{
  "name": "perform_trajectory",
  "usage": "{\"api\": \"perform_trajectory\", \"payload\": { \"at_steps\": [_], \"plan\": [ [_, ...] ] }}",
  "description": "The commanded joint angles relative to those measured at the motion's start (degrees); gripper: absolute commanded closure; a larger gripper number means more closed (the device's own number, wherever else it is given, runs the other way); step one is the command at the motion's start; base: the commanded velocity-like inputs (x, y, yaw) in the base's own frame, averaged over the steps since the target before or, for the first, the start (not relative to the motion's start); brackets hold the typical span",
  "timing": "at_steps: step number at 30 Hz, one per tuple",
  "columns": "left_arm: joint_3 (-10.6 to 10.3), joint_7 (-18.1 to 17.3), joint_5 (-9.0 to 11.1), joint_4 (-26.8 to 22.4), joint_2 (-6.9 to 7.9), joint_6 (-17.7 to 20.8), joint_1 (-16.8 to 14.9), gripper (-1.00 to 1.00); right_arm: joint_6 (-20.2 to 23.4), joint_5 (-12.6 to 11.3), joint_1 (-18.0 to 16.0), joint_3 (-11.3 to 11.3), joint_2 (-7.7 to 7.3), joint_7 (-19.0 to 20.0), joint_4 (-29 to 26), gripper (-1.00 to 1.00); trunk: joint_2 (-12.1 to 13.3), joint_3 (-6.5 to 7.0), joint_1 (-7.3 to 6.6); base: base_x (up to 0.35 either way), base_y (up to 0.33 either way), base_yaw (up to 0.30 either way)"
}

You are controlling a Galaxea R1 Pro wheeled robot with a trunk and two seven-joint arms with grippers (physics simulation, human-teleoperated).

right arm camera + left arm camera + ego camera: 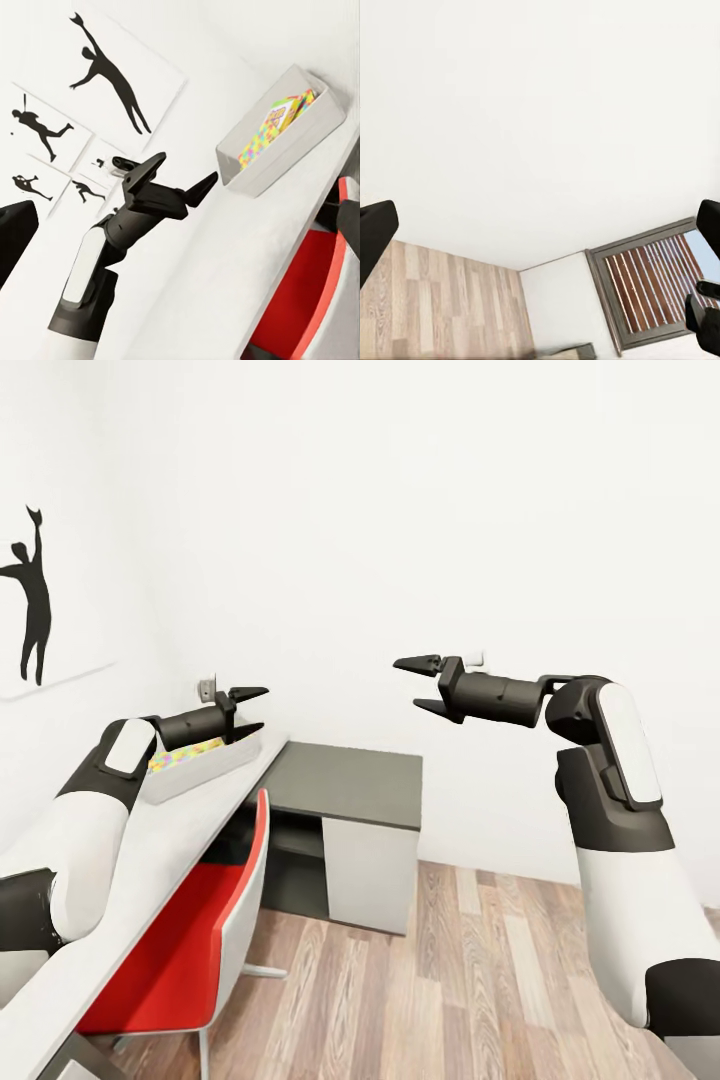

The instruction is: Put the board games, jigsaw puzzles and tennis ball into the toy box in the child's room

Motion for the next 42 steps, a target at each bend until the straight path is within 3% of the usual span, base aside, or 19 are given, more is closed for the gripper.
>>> {"api": "perform_trajectory", "payload": {
  "at_steps": [1, 21, 36, 38, 42],
  "plan": [
    [0.2, -0.4, -0.5, 0.0, -0.02, 0.2, -0.1, -1.00, 0.0, -0.5, -0.1, 0.1, -0.02, -0.6, 0.0, -1.00, -0.1, -0.07, 0.03, -0.093, 0.000, -0.233],
    [0.2, -0.2, -0.8, 0.1, 0.05, -0.2, 1.8, -1.00, 0.5, -0.5, -0.3, 0.0, -0.68, -0.5, 0.7, -1.00, -0.1, 1.31, 0.03, -0.048, 0.000, -0.225],
    [-1.9, 0.1, -0.9, 0.0, 0.03, -0.5, 3.6, -1.00, 0.8, 2.4, -0.2, -0.1, -1.00, -0.5, 2.6, -1.00, -0.1, 2.36, 0.03, -0.040, 0.000, -0.220],
    [-2.2, 0.2, -0.9, 0.0, 0.00, -0.6, 4.0, -1.00, 0.8, 3.7, 0.3, -0.2, -1.03, -0.5, 3.4, -1.00, -0.1, 2.50, 0.03, -0.028, 0.000, -0.218],
    [-3.7, 0.3, -1.5, 0.1, -0.03, -2.2, 4.7, -1.00, 0.9, 8.4, 2.5, -0.3, -1.06, -0.3, 4.5, -1.00, -0.1, 2.78, 0.03, -0.011, 0.000, -0.217]
  ]
}}
